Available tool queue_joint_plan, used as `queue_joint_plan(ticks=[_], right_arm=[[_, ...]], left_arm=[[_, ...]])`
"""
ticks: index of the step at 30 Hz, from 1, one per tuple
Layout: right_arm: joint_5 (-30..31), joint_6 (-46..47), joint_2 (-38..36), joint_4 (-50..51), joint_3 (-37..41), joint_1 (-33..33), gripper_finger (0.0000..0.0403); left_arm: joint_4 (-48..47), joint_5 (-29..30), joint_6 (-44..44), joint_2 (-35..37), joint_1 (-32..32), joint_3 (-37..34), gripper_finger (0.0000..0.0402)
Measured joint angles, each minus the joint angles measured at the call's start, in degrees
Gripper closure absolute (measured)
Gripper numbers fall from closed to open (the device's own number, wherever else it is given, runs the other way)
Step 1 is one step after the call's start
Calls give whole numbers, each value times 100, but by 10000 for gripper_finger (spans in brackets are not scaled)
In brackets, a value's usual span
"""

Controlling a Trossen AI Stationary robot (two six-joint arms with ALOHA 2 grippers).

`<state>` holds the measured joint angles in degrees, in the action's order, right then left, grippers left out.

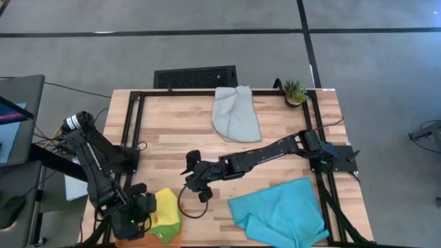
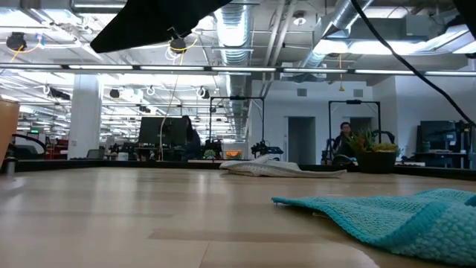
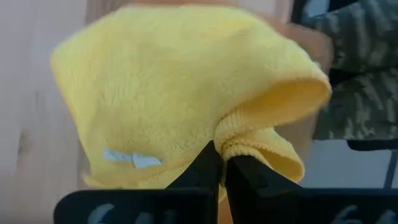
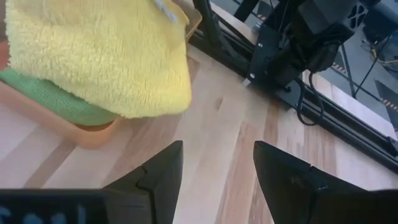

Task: Fold microfiber towels
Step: Put the folded yellow towel into the orange bin

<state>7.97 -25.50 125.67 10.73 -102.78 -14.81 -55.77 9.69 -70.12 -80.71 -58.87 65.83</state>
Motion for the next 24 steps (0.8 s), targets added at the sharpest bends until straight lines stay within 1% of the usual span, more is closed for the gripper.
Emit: queue_joint_plan(ticks=[4,11,14,16,20,24], right_arm=[[-2,0,0,-1,0,2,182],[-7,-44,0,8,0,25,182],[-4,-44,0,8,0,54,182],[-1,-44,2,11,0,72,182],[7,-44,5,45,0,110,182],[8,-40,7,50,0,108,182]], left_arm=[[-25,-216,-419,0,15,-257,399],[15,-347,-843,-2,13,-474,399],[11,-452,-882,-2,35,-529,394],[32,-482,-950,-2,35,-566,380],[26,-566,-1260,-2,33,-615,337],[95,-1053,-1261,-2,33,-615,296]])
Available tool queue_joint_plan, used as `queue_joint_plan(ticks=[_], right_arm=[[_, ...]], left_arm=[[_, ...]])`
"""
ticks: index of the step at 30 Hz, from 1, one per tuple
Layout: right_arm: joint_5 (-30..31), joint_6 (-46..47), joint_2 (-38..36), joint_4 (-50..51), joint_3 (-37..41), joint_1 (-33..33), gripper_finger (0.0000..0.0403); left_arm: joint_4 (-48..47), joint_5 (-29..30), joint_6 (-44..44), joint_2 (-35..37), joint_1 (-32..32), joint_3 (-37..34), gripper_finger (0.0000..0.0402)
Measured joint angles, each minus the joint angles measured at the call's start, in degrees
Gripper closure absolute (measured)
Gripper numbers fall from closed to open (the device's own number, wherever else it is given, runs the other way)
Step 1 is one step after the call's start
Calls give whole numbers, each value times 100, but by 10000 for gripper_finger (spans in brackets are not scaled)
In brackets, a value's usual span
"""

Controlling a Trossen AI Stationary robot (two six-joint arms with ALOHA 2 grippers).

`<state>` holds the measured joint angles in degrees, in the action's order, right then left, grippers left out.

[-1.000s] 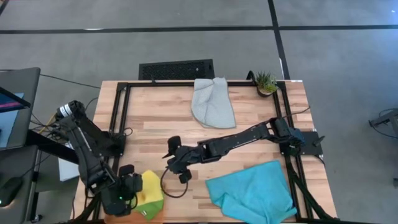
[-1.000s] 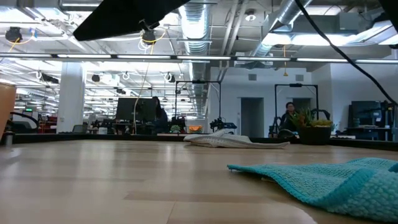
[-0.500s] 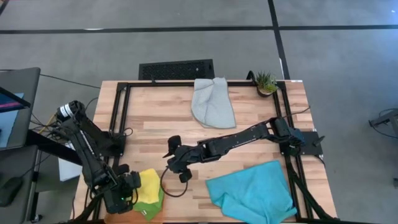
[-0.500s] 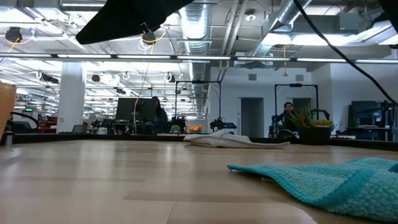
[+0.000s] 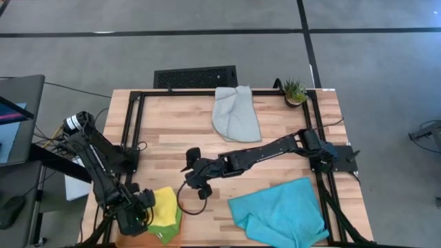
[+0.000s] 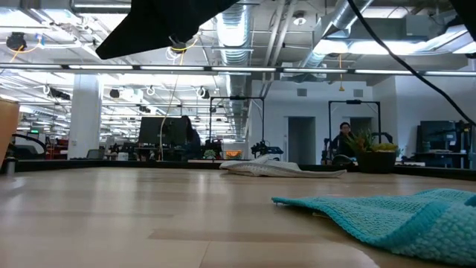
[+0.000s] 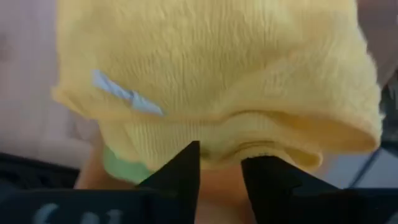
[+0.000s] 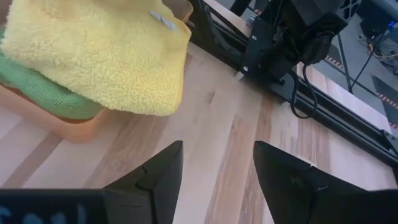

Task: Fold microfiber towels
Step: Put the folded yellow towel into the orange bin

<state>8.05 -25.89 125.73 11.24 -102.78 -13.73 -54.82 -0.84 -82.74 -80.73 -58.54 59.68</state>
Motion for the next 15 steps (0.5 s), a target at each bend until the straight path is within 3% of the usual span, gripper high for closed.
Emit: queue_joint_plan(ticks=[5,9,12,15], right_arm=[[-1,42,0,74,0,-1,182],[-1,86,0,16,0,42,182],[-4,199,2,34,0,94,182],[-2,243,2,34,0,140,182]], left_arm=[[61,-828,-87,0,-55,0,269],[-45,-736,-99,18,-294,121,264],[-502,-51,-130,115,-392,321,265],[-958,1373,-251,227,-374,365,265]])
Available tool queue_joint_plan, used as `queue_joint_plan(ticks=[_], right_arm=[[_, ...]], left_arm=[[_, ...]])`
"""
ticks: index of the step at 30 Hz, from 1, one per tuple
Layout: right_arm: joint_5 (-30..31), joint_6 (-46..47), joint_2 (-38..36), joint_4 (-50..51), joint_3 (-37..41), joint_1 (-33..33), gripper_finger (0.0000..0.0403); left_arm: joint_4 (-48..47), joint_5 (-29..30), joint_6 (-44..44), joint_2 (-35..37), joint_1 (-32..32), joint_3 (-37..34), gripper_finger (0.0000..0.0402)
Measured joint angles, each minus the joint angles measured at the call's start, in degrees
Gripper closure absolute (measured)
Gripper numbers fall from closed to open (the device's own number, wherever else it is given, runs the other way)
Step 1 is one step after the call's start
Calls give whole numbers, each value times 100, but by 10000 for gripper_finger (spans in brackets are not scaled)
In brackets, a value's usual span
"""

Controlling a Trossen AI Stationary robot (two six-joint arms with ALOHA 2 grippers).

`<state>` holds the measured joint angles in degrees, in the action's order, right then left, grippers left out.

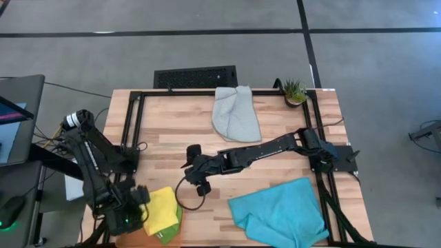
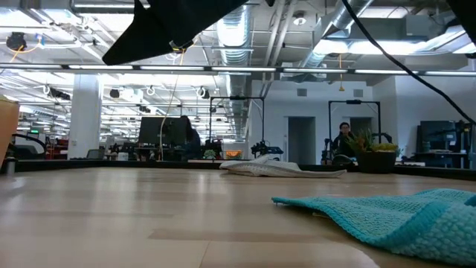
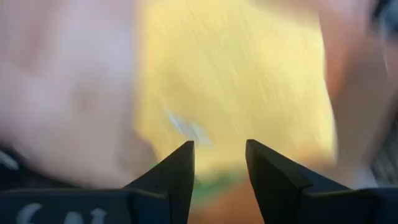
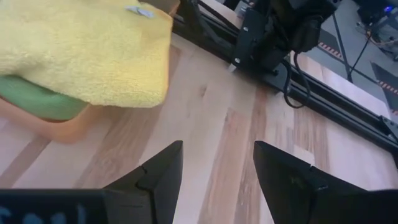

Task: Fold microfiber towels
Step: Put the folded yellow towel into the orange bin

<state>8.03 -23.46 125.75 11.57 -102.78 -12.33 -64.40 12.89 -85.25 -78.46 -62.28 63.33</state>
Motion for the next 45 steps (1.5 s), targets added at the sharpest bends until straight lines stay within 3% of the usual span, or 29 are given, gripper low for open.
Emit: queue_joint_plan(ticks=[3,8,11,16,21,29,34,45], right_arm=[[2,7,0,0,0,33,182],[1,7,0,213,0,9,182],[0,4,0,309,0,-1,182],[-2,4,0,362,0,-5,182],[2,4,-84,756,-1,-27,182],[127,55,-353,1306,-6,-76,182],[130,74,-414,1358,-1,-79,182],[130,103,-439,1375,0,-77,182]], left_arm=[[-426,695,-228,52,223,0,265],[-1045,282,-255,94,895,0,265],[-1019,298,285,165,1450,0,265],[-897,388,1240,176,2391,-11,265],[-77,-227,1952,153,2952,-565,265],[633,-897,2164,149,3197,-1346,265],[1581,-1467,2495,149,3195,-1628,265],[2083,-1715,2900,150,3027,-1452,271]])
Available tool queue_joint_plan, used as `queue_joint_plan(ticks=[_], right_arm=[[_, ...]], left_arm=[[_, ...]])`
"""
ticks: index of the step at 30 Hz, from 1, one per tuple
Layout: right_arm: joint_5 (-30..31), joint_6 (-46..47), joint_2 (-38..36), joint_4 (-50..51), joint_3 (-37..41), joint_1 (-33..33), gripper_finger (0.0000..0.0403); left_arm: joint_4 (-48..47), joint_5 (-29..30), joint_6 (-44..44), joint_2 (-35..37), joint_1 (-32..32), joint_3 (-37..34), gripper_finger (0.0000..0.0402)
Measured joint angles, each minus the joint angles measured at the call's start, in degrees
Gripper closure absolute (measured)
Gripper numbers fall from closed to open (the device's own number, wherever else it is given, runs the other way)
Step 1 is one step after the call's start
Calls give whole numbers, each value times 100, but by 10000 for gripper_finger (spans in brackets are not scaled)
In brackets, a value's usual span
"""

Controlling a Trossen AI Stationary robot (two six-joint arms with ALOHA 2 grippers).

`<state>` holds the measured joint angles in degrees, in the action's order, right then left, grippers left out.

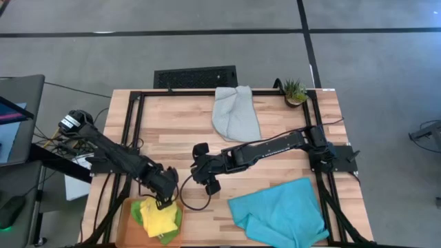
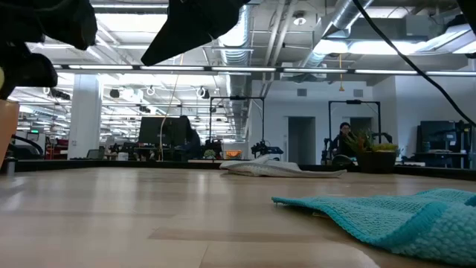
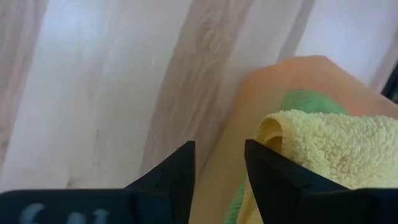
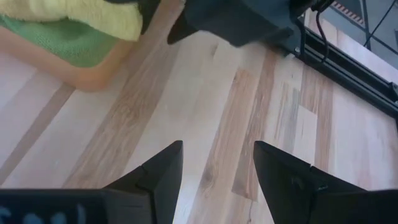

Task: Fold microfiber towels
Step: Put the folded yellow towel into the orange bin

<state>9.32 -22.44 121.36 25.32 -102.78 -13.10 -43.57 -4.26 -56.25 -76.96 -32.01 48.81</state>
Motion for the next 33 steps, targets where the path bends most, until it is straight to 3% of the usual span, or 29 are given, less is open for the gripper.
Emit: queue_joint_plan(ticks=[10,16,24,33], right_arm=[[0,2,0,13,0,2,182],[0,-5,2,14,0,7,182],[0,-157,2,109,0,3,182],[0,-155,2,141,0,0,182]], left_arm=[[739,63,45,-332,-272,8,288],[689,-91,377,-665,-291,6,290],[639,-30,398,-388,-298,10,290],[432,510,484,69,-299,10,289]])
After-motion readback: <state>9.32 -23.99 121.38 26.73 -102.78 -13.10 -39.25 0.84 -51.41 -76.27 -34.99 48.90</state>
